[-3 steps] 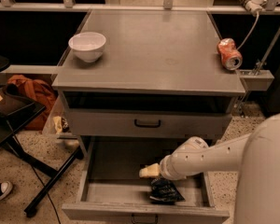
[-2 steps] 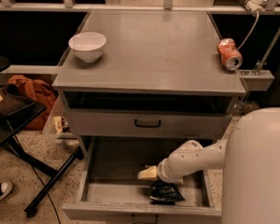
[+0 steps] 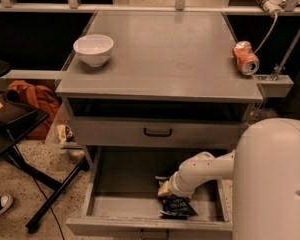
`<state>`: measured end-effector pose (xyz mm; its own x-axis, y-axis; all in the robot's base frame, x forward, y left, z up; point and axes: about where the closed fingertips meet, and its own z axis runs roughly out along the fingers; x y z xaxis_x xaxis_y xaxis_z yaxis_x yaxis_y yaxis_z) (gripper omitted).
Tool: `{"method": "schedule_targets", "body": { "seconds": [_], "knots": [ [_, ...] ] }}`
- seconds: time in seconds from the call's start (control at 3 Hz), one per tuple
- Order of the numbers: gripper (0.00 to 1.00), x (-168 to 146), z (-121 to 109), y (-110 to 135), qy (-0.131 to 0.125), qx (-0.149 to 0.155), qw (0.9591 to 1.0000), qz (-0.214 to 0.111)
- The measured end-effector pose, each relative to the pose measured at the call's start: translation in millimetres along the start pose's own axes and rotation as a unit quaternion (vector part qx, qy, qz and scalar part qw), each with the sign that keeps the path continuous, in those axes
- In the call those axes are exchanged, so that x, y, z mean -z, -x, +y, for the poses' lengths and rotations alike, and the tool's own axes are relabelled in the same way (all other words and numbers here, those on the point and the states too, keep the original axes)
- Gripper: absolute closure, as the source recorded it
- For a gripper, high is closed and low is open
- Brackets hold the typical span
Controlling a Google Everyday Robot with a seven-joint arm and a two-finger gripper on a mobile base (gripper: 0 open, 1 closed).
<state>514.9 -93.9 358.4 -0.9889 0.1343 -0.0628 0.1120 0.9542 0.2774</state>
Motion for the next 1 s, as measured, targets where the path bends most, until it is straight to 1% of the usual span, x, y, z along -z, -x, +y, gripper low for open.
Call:
{"method": "schedule_targets", "body": {
  "seconds": [0.33,0.67,1.0],
  "knots": [
    [0.65,8.6,-6.7,4.2,0.0,-0.013,0.9998,-0.013],
    [0.88,36.6,-4.6,4.8,0.019,0.001,0.9989,-0.043],
    [1.0,66.7,6.8,1.3,0.06,0.012,0.9963,-0.059]
  ]
}}
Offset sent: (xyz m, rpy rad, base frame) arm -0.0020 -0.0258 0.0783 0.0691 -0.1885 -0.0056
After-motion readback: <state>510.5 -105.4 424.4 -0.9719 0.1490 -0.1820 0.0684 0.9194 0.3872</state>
